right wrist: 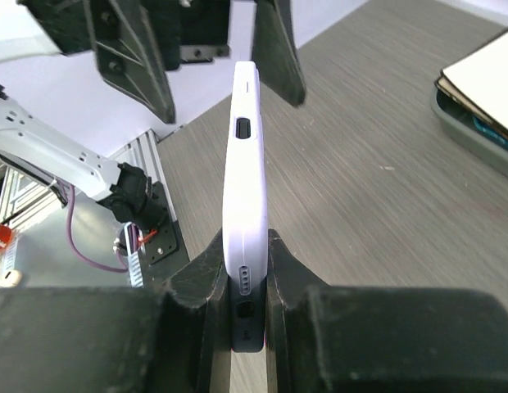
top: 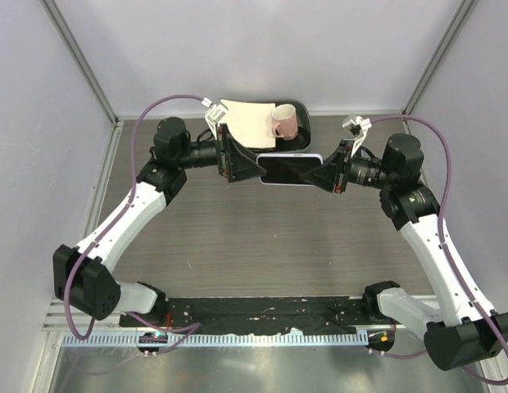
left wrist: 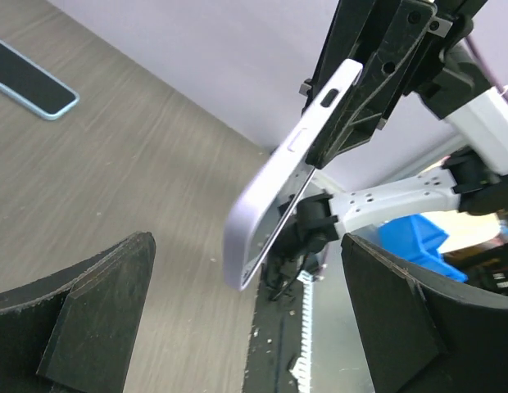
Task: Take the phone out of the phone case
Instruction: Pick up the phone at the center of the board.
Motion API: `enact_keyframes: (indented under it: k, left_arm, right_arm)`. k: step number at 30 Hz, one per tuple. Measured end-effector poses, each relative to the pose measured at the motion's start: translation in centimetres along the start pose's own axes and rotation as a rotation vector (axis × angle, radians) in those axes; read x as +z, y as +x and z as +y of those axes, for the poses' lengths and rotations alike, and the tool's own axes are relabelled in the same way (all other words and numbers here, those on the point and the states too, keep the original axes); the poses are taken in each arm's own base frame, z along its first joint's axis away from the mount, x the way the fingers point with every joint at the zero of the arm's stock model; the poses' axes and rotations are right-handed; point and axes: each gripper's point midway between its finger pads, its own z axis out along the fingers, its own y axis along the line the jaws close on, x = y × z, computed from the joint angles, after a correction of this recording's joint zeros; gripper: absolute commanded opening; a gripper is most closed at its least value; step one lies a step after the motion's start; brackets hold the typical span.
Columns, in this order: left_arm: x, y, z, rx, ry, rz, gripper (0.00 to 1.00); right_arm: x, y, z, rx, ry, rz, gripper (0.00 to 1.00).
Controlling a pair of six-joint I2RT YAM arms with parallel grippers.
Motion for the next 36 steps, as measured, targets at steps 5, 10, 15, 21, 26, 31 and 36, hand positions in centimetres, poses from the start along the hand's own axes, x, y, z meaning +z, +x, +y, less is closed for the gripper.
enact_keyframes:
  k: [5,10,15,21,26,31,36]
  left_arm:
    - [0.8,-0.1,-0.1,-0.085,0.067,-0.015,1.0]
    - [0.9,-1.2,-1.3,-0.118,0.129,-0.063,1.0]
    - [0.8,-2.0,-2.2,-0.111,0.163,-0.087,0.96]
    - [0.9,-1.9,-1.8,-0.133,0.149,-0.099,0.94]
    - [1.0,-2.0,-1.6,-0.138,0.139,-0.108,0.86]
    - [1.2,-1.7,-1.7,-0.146,0.141,-0.101,0.84]
    - [1.6,-1.3,-1.6,-0.161,0.142,-0.088,0.82]
  right_arm:
    - [0.1,-1.3,0.7,0.002,-0.03,-0.036,0.01]
    - [0.7,-2.2,0.4,0.034,-0.04,-0.065,0.01]
    - [1.4,-2.8,-0.2,0.081,-0.055,-0.102,0.01]
    - [2.4,-2.6,-1.5,0.147,-0.053,-0.109,0.01]
    - [2.5,-2.7,-1.5,0.152,-0.056,-0.117,0.01]
    - [2.7,-2.4,-1.2,0.157,-0.069,-0.114,0.01]
    - [3.1,-2.1,-1.2,0.165,-0.076,-0.104,0.01]
